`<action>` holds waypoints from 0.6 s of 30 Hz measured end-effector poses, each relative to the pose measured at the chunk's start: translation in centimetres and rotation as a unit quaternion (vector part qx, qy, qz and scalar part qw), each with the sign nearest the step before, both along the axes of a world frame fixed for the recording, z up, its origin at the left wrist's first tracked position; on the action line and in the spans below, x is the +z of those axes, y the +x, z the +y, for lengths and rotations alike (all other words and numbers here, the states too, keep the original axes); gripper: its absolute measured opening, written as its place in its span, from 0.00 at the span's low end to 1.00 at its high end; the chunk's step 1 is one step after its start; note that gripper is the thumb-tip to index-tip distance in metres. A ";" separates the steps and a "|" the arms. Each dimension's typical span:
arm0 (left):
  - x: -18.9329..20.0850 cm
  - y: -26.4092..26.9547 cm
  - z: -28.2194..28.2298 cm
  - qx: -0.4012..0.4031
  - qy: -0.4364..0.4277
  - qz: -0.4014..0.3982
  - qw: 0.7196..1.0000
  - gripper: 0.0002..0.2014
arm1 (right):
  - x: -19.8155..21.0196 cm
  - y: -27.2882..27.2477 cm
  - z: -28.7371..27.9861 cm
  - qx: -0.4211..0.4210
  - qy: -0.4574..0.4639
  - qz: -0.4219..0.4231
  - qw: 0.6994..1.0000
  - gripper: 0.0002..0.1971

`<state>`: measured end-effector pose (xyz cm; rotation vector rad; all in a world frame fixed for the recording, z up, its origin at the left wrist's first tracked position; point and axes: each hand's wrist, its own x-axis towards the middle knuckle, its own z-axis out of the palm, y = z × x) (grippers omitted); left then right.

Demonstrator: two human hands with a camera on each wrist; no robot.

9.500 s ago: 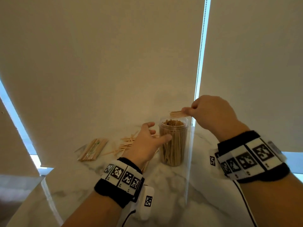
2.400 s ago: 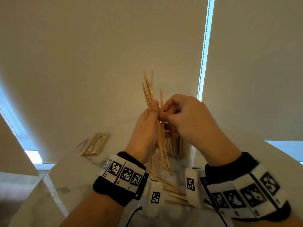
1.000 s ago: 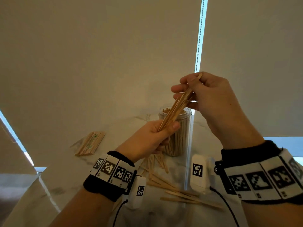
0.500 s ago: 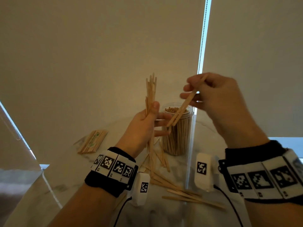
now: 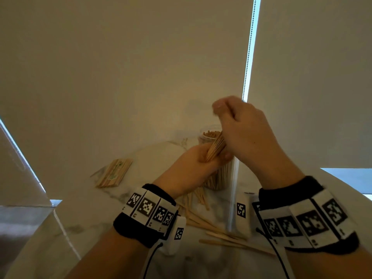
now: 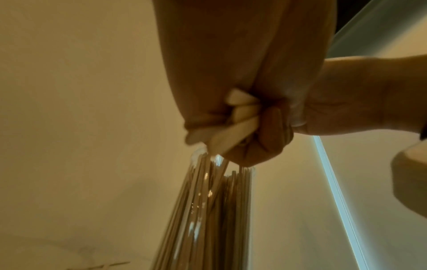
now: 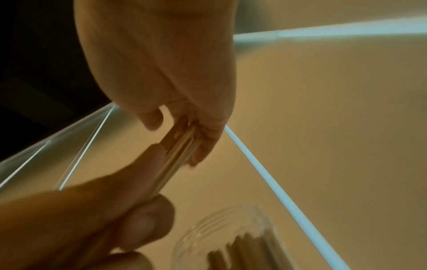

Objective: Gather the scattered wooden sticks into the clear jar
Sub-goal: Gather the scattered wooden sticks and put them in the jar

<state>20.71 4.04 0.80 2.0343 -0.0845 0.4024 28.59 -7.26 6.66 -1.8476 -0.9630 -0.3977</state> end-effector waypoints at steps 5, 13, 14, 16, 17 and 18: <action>0.8 -0.2 0.6 0.057 0.133 0.019 0.989 0.12 | -1.9 -0.1 1.3 -0.063 -0.221 -0.111 0.967 0.19; 1.4 -1.3 2.0 0.095 0.152 0.036 0.983 0.37 | -2.6 -1.2 2.1 -0.115 -0.298 -0.200 0.926 0.22; 1.6 -1.5 2.2 0.081 0.134 0.048 0.986 0.37 | -2.6 -1.1 2.1 -0.109 -0.291 -0.189 0.931 0.22; 2.0 -2.0 2.7 0.057 0.099 0.072 0.991 0.39 | -2.8 -0.6 1.9 -0.095 -0.275 -0.166 0.942 0.22; 2.3 -2.3 3.1 0.069 0.102 0.073 0.990 0.40 | -2.8 -0.2 1.6 -0.097 -0.266 -0.158 0.946 0.23; 2.6 -2.5 3.7 0.101 0.110 0.061 0.987 0.38 | -2.7 0.3 1.2 -0.105 -0.253 -0.147 0.951 0.24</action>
